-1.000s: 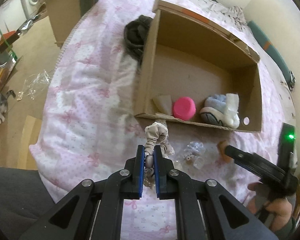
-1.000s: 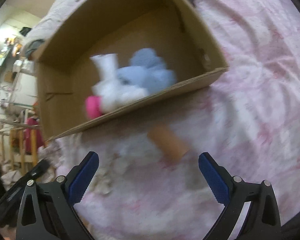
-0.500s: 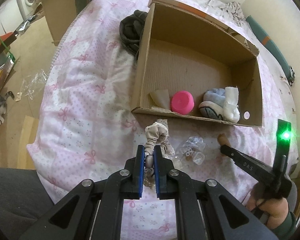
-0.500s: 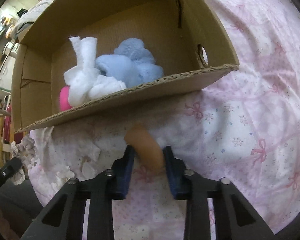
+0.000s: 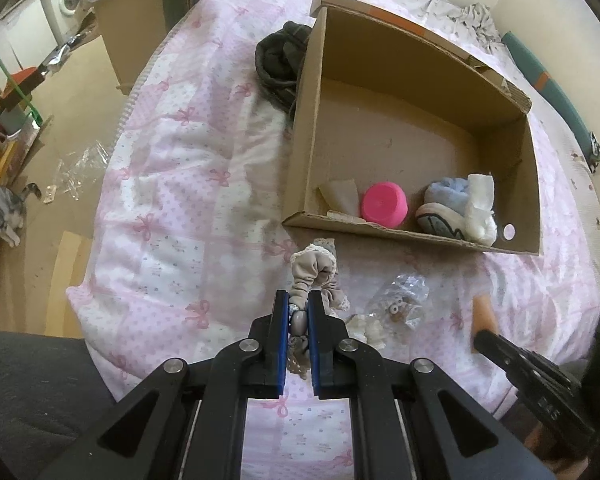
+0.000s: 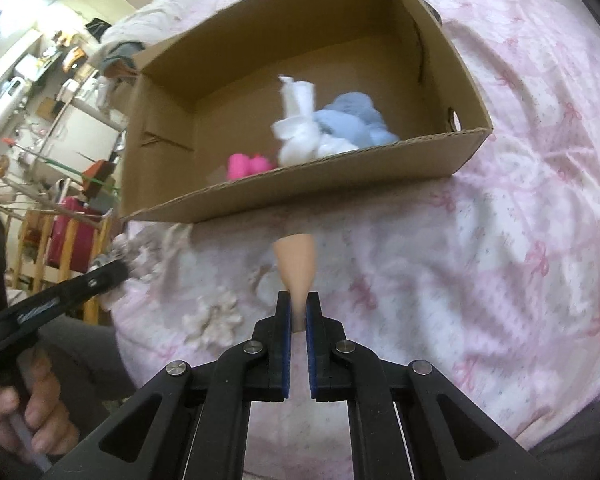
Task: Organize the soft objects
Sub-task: 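Lift the beige scrunchie with the left tool while the right grasps the tan foam cylinder, then lower both held items into the box and open both tools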
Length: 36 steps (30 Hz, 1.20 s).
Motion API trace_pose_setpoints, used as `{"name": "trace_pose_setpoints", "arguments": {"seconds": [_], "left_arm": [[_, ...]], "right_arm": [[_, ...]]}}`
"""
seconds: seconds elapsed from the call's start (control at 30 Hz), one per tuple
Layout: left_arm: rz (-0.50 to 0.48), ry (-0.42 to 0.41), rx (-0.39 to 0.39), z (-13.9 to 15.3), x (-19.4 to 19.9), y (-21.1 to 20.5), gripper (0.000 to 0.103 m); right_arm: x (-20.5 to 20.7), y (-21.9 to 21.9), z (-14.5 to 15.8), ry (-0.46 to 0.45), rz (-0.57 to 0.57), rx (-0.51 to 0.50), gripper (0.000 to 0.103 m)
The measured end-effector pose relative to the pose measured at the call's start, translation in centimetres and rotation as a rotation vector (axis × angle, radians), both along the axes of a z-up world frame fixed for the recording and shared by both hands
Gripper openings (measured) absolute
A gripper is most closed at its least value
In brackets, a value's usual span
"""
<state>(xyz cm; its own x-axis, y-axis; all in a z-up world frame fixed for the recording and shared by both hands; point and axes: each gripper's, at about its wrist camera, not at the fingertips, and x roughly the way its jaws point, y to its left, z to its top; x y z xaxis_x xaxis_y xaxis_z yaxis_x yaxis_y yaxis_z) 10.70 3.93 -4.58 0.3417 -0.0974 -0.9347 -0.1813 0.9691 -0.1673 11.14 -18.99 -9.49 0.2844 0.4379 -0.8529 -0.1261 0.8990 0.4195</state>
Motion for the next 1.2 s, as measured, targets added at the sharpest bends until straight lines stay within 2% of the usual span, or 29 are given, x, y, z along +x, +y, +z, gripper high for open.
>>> {"name": "trace_pose_setpoints", "arguments": {"seconds": [0.2,0.33,0.6,0.7,0.9,1.1,1.2], "left_arm": [[-0.014,-0.019,0.005,0.6,-0.1,-0.1,0.008],[-0.020,-0.034,-0.029,1.2,-0.2,-0.1,0.008],[-0.056,-0.106,-0.034,3.1,-0.8,-0.8,0.008],[-0.075,-0.155,0.003,4.3,-1.1,-1.2,0.008],[-0.092,-0.221,-0.008,6.9,0.9,-1.4,0.008],[-0.120,-0.283,0.019,8.4,4.7,-2.0,0.008],[-0.146,-0.298,0.031,7.4,6.1,-2.9,0.008]], "right_arm": [[-0.5,0.5,1.7,-0.034,0.012,0.006,0.008],[-0.9,-0.3,4.1,-0.078,0.016,-0.002,0.008],[-0.3,-1.5,8.3,-0.191,0.053,0.003,0.008],[0.8,-2.3,9.3,-0.239,0.067,0.001,0.008],[2.9,-3.4,10.4,-0.336,0.070,-0.007,0.008],[4.4,-5.7,10.0,-0.413,-0.008,0.019,0.008],[5.0,-6.4,8.5,-0.378,-0.053,0.006,0.008]]}}
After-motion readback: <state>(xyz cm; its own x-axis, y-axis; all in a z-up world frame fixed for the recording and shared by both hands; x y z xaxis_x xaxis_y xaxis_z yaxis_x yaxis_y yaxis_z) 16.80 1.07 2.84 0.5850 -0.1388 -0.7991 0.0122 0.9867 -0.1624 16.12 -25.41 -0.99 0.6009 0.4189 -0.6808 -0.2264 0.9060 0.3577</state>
